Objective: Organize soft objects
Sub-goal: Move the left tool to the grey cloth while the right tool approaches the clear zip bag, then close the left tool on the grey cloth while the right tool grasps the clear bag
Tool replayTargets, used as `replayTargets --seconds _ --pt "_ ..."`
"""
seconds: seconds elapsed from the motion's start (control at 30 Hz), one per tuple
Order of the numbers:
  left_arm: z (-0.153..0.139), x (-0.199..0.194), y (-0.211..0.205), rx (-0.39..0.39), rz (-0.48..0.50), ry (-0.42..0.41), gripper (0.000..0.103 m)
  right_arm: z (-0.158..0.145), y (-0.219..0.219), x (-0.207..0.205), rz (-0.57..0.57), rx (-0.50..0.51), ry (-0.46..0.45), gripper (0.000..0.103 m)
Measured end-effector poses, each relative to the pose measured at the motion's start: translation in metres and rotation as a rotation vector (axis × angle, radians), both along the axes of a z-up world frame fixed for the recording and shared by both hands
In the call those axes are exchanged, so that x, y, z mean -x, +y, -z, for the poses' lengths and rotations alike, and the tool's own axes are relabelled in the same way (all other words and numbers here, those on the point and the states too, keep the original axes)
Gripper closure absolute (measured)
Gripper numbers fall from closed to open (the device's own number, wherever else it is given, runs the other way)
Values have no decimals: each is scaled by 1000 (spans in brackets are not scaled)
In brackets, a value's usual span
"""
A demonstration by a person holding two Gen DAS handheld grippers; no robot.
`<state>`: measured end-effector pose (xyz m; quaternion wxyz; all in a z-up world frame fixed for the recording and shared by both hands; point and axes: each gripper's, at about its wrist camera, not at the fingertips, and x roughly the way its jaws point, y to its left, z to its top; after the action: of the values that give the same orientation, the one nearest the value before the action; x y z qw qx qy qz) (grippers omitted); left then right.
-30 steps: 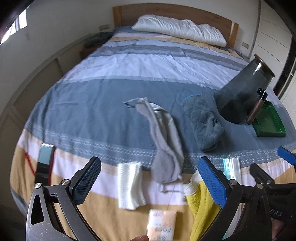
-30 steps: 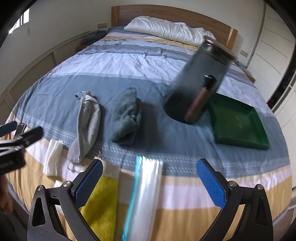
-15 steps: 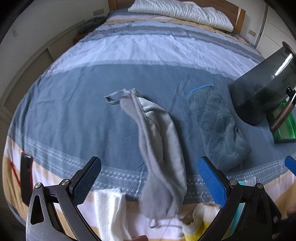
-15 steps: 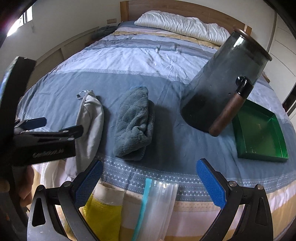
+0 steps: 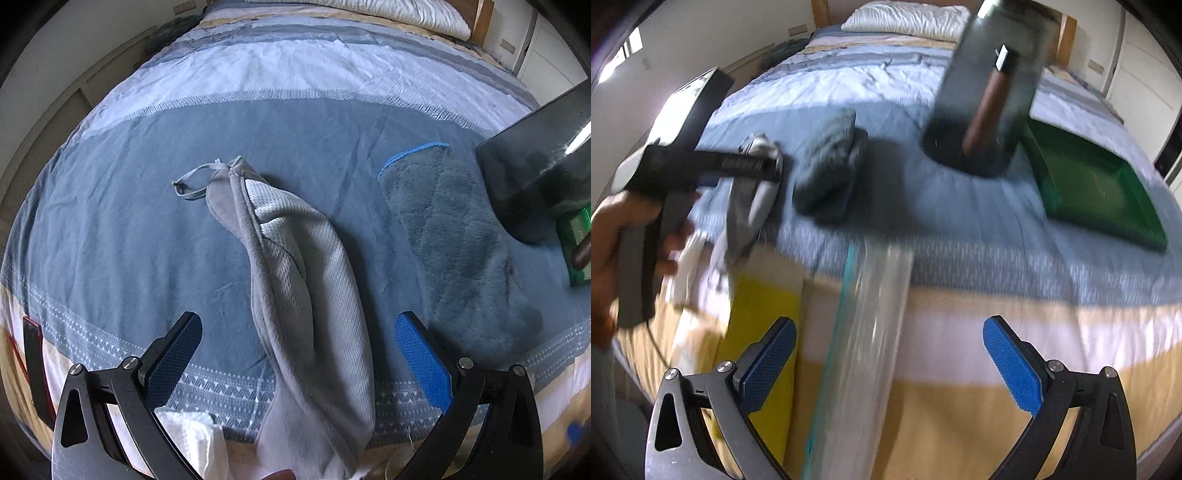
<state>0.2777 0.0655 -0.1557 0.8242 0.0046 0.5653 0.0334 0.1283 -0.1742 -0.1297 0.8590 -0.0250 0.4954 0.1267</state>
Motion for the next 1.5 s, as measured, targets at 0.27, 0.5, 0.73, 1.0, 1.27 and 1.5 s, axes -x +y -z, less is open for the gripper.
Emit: replayTargets --seconds 0.27,0.5,0.73,1.0,1.27,1.5 --pt "13 -9 2 29 -11 30 1 19 4 33 -14 8 29 0" --pt "24 -15 -3 29 -5 42 1 38 14 31 -3 18 51 1" --pt "38 -17 -12 24 0 45 1 55 15 21 28 42 88 8" --pt "53 -25 -11 16 -6 56 1 63 23 22 18 83 73 8" --pt "60 -22 -6 38 -1 39 1 65 27 22 4 104 61 15" --pt "63 -18 9 33 -13 36 1 66 25 19 0 101 61 15"
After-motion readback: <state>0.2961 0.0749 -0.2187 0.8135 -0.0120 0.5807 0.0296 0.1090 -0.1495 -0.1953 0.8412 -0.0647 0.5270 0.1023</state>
